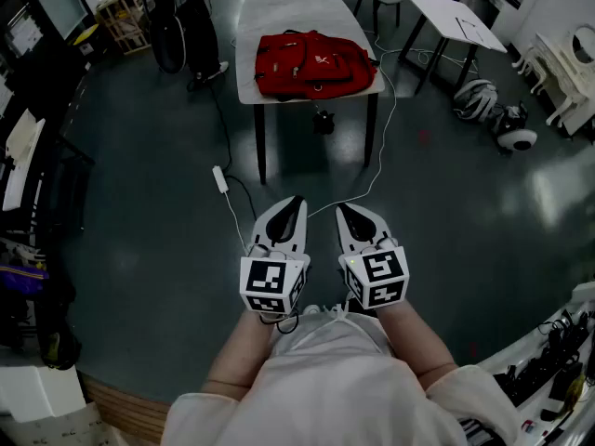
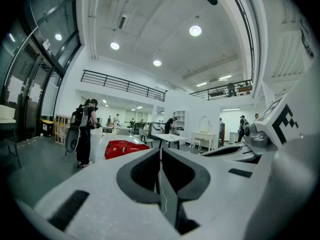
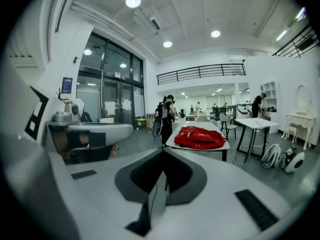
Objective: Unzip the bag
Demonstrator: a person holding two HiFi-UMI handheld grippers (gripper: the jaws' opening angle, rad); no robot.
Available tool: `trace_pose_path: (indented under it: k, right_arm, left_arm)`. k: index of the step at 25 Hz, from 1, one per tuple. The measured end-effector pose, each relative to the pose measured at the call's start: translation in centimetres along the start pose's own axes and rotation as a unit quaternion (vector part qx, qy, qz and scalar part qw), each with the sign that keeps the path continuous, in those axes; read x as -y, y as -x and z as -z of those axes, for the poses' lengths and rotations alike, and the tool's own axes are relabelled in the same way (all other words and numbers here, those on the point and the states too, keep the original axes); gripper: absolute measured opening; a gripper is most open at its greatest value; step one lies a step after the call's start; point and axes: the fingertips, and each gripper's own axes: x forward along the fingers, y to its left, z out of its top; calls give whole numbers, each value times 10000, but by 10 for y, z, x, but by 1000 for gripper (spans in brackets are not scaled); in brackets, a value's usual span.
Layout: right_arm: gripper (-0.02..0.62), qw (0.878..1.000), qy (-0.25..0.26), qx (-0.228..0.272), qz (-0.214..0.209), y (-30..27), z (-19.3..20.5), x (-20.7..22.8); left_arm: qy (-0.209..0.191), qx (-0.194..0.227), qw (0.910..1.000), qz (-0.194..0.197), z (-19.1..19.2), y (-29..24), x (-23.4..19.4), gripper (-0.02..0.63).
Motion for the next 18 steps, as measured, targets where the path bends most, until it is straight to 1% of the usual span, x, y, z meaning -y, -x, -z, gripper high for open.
trace_pose_path:
  k: [3, 10, 15, 18]
  right_arm:
    - [26, 10000, 13, 11, 8, 3, 1, -3]
    - [26, 9999, -8, 49, 110, 6, 1, -3]
    - [28, 9986, -354, 82, 375, 9, 7, 2]
    - [28, 9985, -380, 9, 399, 7, 13, 6]
  left_arm:
    - [-43, 52, 10000, -5, -4, 4, 0, 29]
    - [170, 78, 9998, 52, -4, 8, 0, 29]
    - [288, 18, 9995, 99, 4, 11, 0, 29]
    - [373, -2, 9992, 123, 8, 8, 0, 29]
